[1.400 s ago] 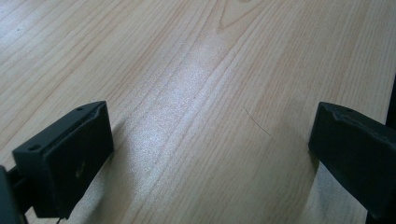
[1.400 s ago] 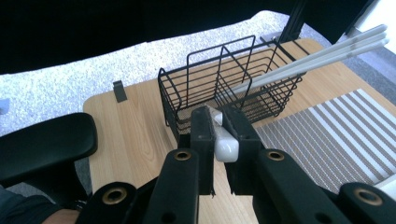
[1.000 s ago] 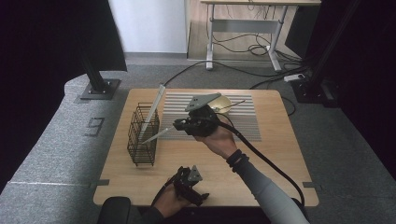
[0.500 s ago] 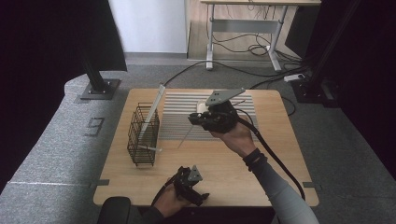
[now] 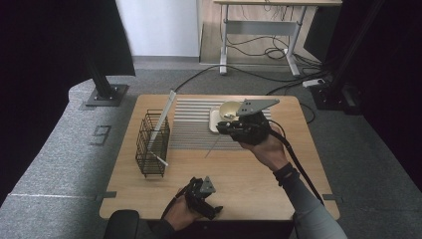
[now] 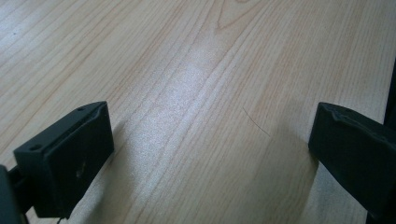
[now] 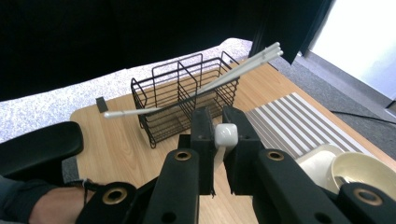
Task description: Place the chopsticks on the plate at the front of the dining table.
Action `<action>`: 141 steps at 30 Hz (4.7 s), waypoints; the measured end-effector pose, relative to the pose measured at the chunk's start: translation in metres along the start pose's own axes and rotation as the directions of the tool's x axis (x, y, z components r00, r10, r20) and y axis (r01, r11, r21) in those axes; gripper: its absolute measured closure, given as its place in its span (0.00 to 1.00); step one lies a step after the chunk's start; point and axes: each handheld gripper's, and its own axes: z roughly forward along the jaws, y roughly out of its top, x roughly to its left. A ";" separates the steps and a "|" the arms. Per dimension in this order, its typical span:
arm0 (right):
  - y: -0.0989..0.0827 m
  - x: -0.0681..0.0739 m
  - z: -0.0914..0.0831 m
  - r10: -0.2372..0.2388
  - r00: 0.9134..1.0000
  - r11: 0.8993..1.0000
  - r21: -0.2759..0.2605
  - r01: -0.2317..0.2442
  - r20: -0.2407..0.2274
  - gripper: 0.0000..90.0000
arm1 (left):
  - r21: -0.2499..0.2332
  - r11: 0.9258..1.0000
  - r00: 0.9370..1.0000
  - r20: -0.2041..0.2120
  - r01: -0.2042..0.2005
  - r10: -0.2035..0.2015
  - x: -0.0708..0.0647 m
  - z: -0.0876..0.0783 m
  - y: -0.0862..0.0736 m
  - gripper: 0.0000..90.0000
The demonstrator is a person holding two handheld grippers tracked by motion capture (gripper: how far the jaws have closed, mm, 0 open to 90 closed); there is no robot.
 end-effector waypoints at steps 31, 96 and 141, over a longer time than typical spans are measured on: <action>-0.042 0.009 -0.009 0.003 0.999 0.998 0.057 -0.001 -0.034 0.92 | -0.190 0.980 0.998 0.009 -0.056 0.059 0.042 -0.033 0.046 0.51; -0.131 -0.062 -0.004 0.182 0.924 0.976 0.052 -0.211 0.336 0.20 | -0.270 0.961 0.995 0.067 -0.057 0.077 0.038 -0.040 0.045 0.94; -0.250 -0.075 -0.010 0.267 0.873 0.941 0.083 -0.327 0.408 0.00 | -0.152 0.987 0.999 0.001 0.042 -0.043 0.054 -0.026 0.047 0.94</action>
